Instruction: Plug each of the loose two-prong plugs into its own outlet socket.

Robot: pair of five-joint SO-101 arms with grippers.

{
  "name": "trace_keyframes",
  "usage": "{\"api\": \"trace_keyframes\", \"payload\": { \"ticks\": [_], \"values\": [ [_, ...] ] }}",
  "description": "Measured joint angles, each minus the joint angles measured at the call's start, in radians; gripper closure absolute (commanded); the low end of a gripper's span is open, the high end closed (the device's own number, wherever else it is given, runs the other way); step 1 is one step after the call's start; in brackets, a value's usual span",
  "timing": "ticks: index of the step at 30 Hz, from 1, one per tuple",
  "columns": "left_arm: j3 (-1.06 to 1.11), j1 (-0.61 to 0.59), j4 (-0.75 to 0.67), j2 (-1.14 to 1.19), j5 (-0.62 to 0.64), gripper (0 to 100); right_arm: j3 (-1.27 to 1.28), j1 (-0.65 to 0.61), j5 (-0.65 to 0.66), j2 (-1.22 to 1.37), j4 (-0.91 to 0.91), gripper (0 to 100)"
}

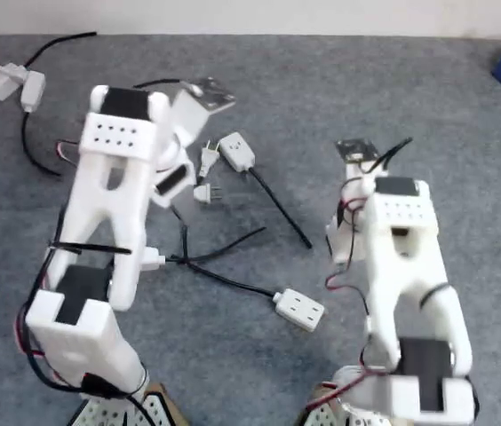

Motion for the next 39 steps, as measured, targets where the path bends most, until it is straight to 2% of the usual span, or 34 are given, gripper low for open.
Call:
{"api": "trace_keyframes", "payload": {
  "ticks": [6,14,17,23,34,39],
  "values": [
    [-0.06,0.008,0.0,0.11,-0.078,72,-0.034,0.003,0.037,0.061,-0.025,61.3],
    [-0.473,0.011,0.0,0.476,-0.189,72,-0.034,0.011,0.026,0.061,-0.026,61.3],
    [-0.566,0.017,0.0,0.58,-0.219,73,-0.034,0.012,0.02,0.061,-0.028,61.3],
    [-0.608,0.018,0.0,0.7,-0.261,73,-0.034,0.012,0.02,0.061,-0.028,61.3],
    [-0.612,-0.003,-0.005,0.721,-0.288,73,-0.034,0.017,0.02,0.061,0.003,61.3],
    [-0.62,-0.002,-0.04,0.773,-0.288,73,-0.034,0.123,0.011,0.061,0.003,61.3]
  ]
}}
